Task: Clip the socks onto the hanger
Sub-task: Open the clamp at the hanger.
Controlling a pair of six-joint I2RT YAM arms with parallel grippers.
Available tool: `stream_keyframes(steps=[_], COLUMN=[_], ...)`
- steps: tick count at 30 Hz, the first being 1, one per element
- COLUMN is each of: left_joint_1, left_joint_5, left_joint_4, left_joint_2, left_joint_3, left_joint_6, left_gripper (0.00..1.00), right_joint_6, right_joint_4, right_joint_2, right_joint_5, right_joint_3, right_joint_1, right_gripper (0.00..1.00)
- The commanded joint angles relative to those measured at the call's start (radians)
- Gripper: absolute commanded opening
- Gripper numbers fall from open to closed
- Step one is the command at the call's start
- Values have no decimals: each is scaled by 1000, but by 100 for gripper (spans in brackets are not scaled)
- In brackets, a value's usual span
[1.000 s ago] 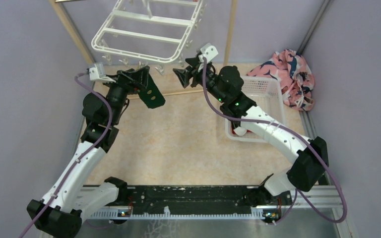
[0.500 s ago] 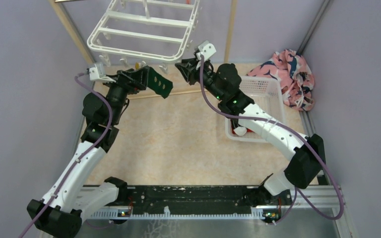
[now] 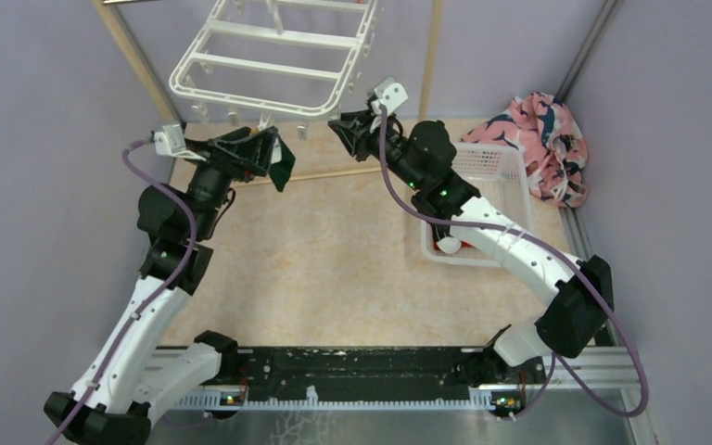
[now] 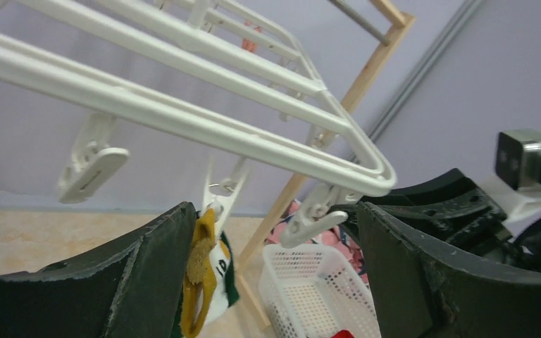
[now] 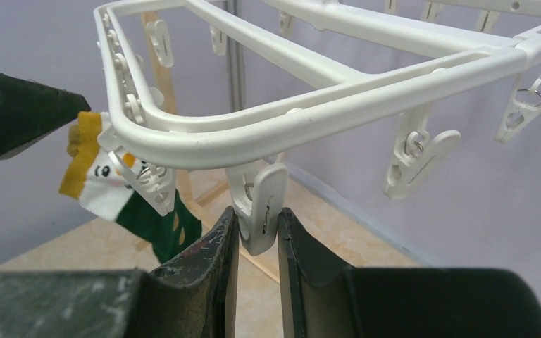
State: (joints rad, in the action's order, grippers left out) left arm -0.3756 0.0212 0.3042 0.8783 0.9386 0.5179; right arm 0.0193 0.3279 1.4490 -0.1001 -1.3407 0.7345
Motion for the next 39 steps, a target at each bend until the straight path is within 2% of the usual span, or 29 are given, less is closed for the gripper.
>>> stream_keyframes(steps=[1, 4, 10, 20, 31, 39], left_joint_1=[-4, -4, -6, -28, -39, -40], left_joint_5=[-158, -239, -270, -330, -228, -260], left_joint_4=[52, 73, 58, 64, 56, 103], left_joint_2=[-44, -30, 7, 177, 197, 248], left_joint_3=[62, 88, 98, 103, 103, 135], left_joint_6=[83, 121, 135, 111, 34, 71], left_gripper=[88, 85, 84, 83, 83, 84], right_joint_6=[-6, -2, 1, 0, 10, 64], right_joint_4=[20, 7, -13, -53, -64, -73], right_joint_2=[-63, -57, -44, -6, 3, 4], right_joint_5=[-24, -21, -11, 6, 21, 67], right_joint_3=[-5, -18, -46, -114, -115, -88], right_joint_1=[5, 17, 40, 71, 86, 92], right_gripper=[0, 0, 0, 0, 0, 0])
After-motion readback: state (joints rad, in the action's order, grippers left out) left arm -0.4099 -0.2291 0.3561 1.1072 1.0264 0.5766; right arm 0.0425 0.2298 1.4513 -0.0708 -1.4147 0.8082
